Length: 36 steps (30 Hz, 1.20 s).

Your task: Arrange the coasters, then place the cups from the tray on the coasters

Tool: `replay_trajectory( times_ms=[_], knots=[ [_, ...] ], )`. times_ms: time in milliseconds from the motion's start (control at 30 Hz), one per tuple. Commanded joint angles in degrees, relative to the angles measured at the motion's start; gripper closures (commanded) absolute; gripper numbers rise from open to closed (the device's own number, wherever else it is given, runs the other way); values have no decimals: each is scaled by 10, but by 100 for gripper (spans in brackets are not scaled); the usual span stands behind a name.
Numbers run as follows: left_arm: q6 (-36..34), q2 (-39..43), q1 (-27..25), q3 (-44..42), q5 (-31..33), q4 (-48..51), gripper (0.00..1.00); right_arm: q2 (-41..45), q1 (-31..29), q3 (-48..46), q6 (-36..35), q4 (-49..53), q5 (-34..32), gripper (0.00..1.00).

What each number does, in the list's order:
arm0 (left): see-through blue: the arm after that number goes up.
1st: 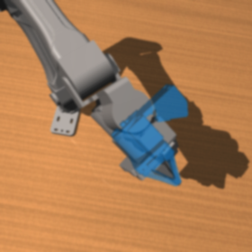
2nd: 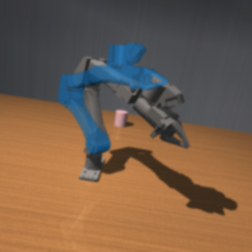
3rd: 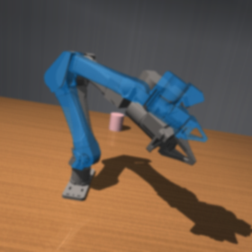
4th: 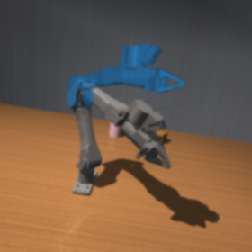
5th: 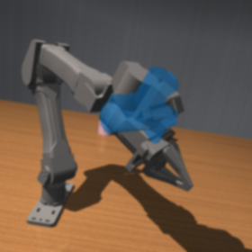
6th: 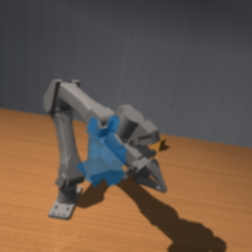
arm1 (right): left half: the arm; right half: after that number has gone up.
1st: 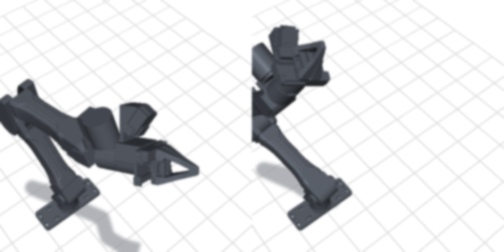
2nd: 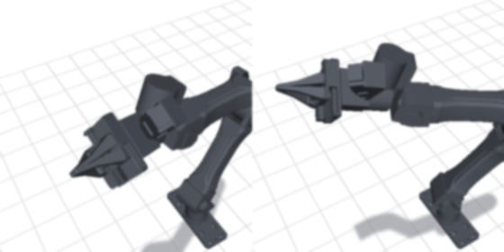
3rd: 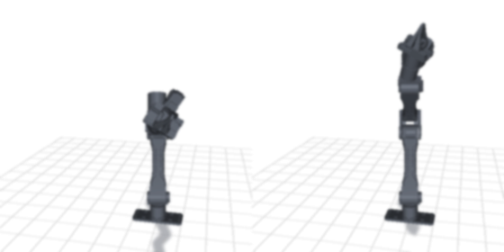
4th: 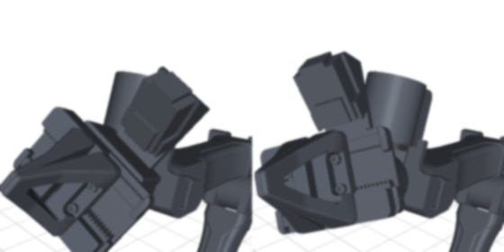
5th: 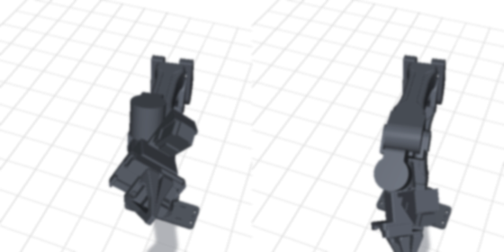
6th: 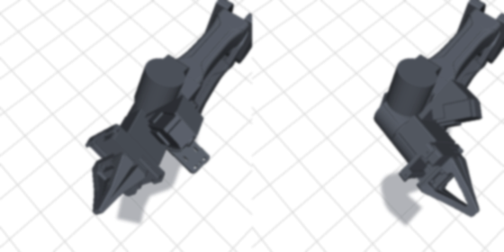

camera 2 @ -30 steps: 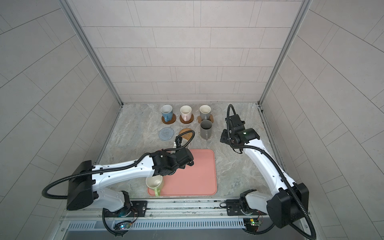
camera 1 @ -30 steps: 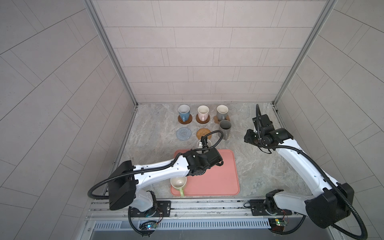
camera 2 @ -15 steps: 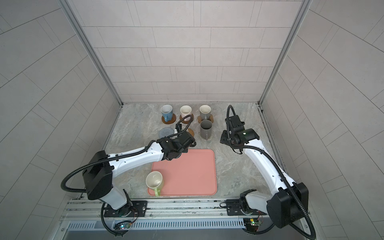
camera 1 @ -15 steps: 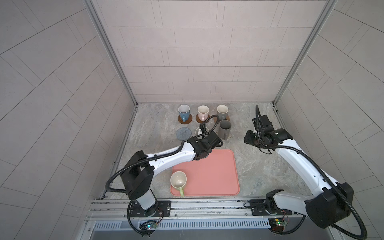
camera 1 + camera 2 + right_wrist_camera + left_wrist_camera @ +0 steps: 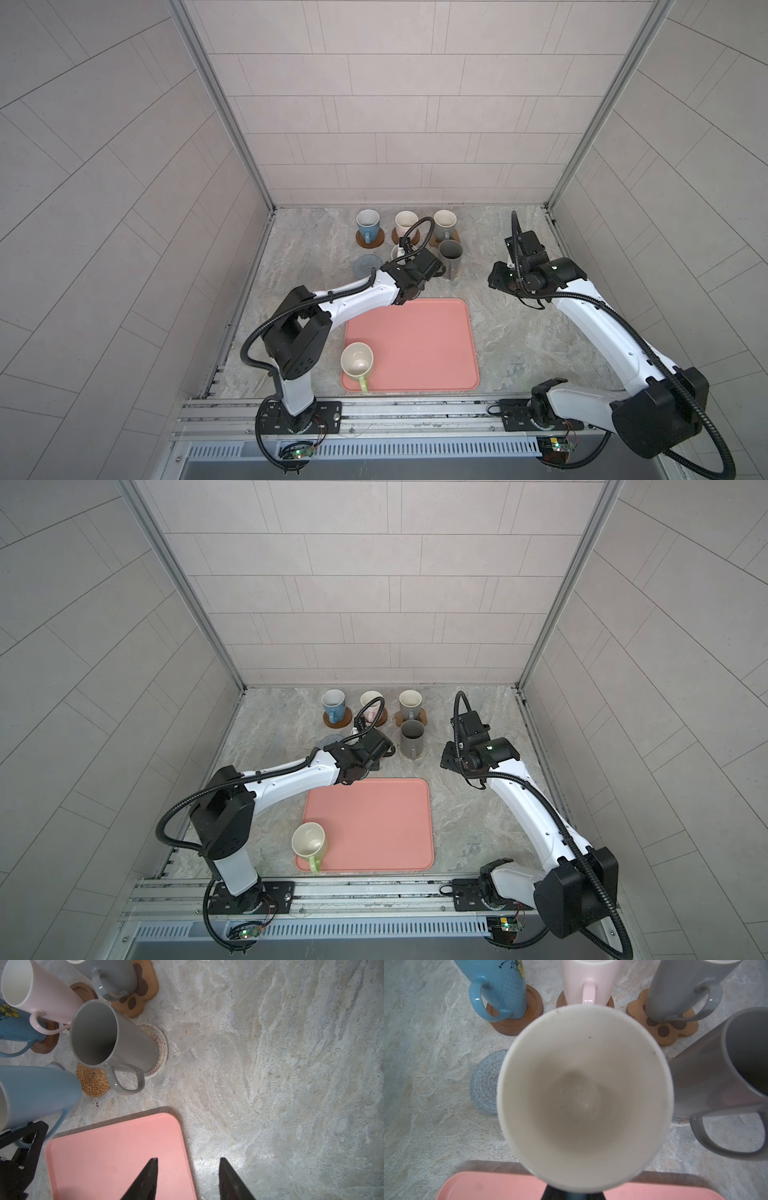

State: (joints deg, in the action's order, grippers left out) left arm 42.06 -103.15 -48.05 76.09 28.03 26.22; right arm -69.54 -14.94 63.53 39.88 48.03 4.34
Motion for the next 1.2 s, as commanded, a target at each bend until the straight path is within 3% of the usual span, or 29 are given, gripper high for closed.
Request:
replay_trajectory(
  times_ms=[0, 1167],
  knots=[
    [-2, -3, 9, 32, 19, -38, 96, 18, 2, -4, -1, 14, -2, 50],
    [-46, -71, 39, 65, -25, -57, 96, 14, 1, -9, 3, 13, -1, 50]
  ],
)
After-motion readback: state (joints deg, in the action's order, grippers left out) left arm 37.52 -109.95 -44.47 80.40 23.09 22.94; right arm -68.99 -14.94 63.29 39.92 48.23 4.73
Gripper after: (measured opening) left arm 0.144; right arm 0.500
